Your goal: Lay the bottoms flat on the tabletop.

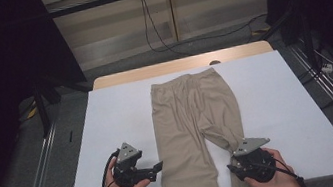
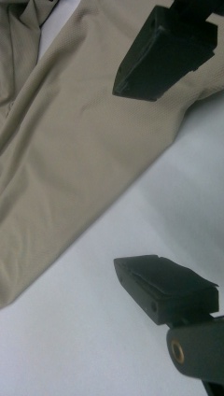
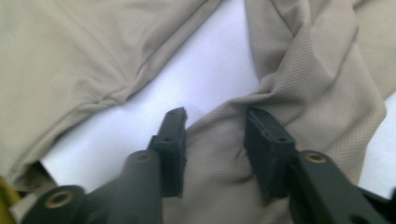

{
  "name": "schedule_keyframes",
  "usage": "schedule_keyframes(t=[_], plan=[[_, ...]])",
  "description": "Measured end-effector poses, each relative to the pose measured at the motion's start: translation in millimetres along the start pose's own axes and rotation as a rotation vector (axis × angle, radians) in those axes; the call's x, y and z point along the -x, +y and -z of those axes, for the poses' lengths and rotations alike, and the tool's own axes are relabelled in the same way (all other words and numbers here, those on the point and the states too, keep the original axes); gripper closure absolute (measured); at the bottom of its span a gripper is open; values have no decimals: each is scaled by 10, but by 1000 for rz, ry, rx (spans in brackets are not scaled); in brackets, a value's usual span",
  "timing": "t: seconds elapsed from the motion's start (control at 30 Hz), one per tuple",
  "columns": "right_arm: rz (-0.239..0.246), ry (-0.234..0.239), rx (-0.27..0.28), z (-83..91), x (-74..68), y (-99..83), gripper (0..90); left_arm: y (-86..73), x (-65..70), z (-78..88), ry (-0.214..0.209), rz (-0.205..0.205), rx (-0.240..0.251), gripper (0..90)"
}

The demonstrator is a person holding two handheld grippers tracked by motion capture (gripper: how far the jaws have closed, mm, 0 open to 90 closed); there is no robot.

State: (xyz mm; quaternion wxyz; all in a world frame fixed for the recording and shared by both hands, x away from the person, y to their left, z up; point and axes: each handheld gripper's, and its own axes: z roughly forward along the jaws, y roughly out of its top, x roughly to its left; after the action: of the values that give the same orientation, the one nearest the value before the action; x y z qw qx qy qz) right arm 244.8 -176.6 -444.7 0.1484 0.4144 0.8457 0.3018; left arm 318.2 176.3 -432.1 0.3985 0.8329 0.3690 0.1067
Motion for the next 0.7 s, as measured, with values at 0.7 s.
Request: schedule_keyframes(t=[0.7], plan=[[-56,162,168,359,109,-14,680,5,-6,-7,-2,2,3,150]])
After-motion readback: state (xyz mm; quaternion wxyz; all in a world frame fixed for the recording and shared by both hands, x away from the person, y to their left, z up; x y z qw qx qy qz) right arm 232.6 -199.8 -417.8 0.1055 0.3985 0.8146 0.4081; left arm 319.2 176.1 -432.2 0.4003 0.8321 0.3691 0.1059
